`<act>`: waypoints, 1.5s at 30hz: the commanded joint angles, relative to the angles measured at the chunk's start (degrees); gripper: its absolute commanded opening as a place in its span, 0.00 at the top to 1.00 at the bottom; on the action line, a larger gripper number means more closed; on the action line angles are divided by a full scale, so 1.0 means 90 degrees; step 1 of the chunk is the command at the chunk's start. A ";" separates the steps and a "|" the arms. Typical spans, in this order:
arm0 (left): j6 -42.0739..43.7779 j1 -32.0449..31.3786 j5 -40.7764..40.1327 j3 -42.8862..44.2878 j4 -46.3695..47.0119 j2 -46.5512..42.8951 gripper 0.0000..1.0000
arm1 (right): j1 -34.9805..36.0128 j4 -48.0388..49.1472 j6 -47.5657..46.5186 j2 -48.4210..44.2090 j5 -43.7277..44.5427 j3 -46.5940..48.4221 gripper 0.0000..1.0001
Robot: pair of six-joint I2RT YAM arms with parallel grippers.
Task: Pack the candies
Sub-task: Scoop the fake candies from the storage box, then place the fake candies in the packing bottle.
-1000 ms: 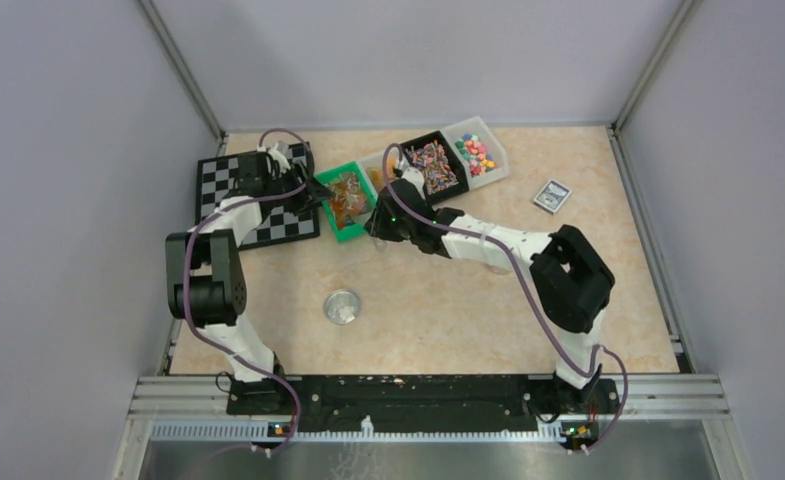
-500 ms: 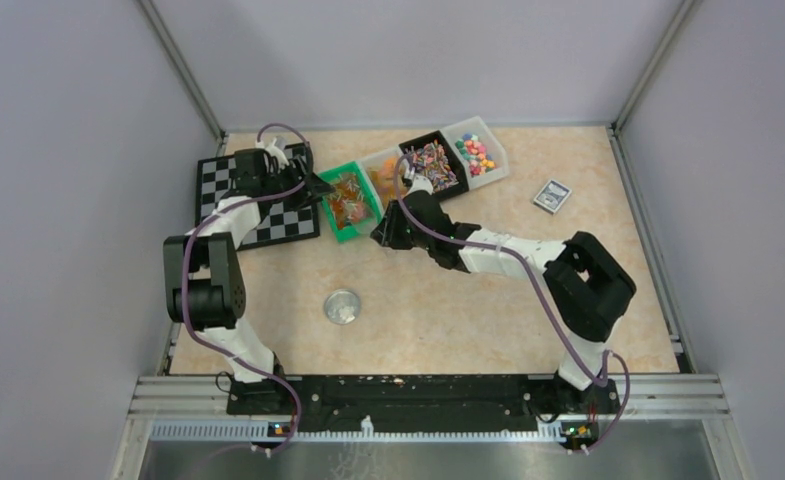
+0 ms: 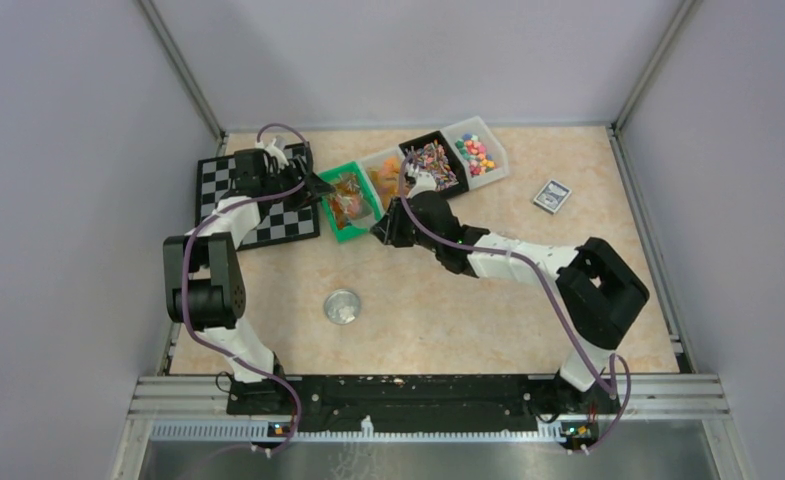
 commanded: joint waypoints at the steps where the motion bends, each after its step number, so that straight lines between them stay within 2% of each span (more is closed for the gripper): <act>1: 0.0093 0.0048 0.0016 -0.0042 0.0188 -0.0326 0.38 | -0.0045 0.0627 -0.0149 -0.0442 0.0168 -0.0115 1.00; 26: 0.0139 0.0225 -0.0352 -0.0158 0.0146 -0.0775 0.35 | -0.0416 0.1418 0.0675 -0.1028 -0.0224 -0.0739 1.00; 36: 0.0132 0.0264 -0.0405 -0.0180 0.0154 -0.0811 0.35 | -0.0448 0.1163 0.0360 -0.1439 -0.0084 -0.0793 1.00; 45: 0.0171 0.0276 -0.0380 -0.0190 0.0170 -0.0827 0.34 | -0.0456 0.1199 0.0183 -0.2240 0.0295 -0.1297 1.00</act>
